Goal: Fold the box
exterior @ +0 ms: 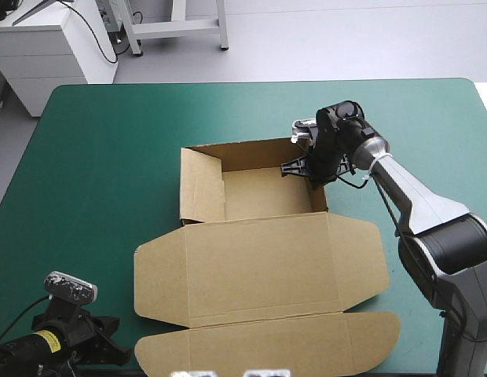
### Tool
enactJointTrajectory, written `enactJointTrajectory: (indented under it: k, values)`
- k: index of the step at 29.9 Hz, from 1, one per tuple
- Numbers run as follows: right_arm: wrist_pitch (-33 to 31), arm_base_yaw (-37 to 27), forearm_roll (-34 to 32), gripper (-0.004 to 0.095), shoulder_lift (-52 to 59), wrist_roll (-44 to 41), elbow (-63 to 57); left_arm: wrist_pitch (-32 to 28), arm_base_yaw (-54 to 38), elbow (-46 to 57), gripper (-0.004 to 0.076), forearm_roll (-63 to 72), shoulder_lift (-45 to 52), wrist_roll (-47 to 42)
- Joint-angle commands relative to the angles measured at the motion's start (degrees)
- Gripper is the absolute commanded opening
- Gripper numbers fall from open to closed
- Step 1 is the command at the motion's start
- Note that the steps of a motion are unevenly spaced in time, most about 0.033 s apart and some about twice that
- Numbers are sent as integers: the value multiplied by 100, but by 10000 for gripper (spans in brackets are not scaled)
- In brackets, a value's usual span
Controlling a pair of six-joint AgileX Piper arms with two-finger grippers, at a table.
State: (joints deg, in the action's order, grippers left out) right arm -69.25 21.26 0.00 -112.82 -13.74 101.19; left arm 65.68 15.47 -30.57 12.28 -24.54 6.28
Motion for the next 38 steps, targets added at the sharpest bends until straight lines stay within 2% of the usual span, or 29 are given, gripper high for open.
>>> enactJointTrajectory:
  k: [1, 7, 17, 22, 26, 30, 34, 36, 38]
  values:
    - [37, -175, -626, -20, 478, -1, 123, -277, 9, -118, -8, 136, -32, -12]
    - [-174, -970, -814, -20, 774, 224, 123, -277, 9, -118, -8, 136, -29, -12]
    - [-243, -3098, -848, -20, 1159, 930, 123, -330, 9, -118, -8, 136, -29, -12]
    - [-243, -4162, -792, -20, 1161, 943, 123, -330, 9, -118, -8, 136, -29, -12]
    - [-222, -4764, -802, -20, 1161, 992, 123, -343, 9, -118, -8, 136, -29, -12]
    - [-152, -5074, -802, -20, 1151, 993, 123, -343, 9, -118, -8, 136, -29, -12]
    - [-164, -5109, -802, -7, 1100, 1096, 123, -456, 9, -118, -8, 136, -29, -12]
    - [-229, -5109, -791, 41, 1049, 1136, 112, -554, 9, -118, -8, 136, -29, -12]
    - [-242, -5099, -802, 150, 1035, 1136, 101, -578, 9, -118, -8, 136, -29, -12]
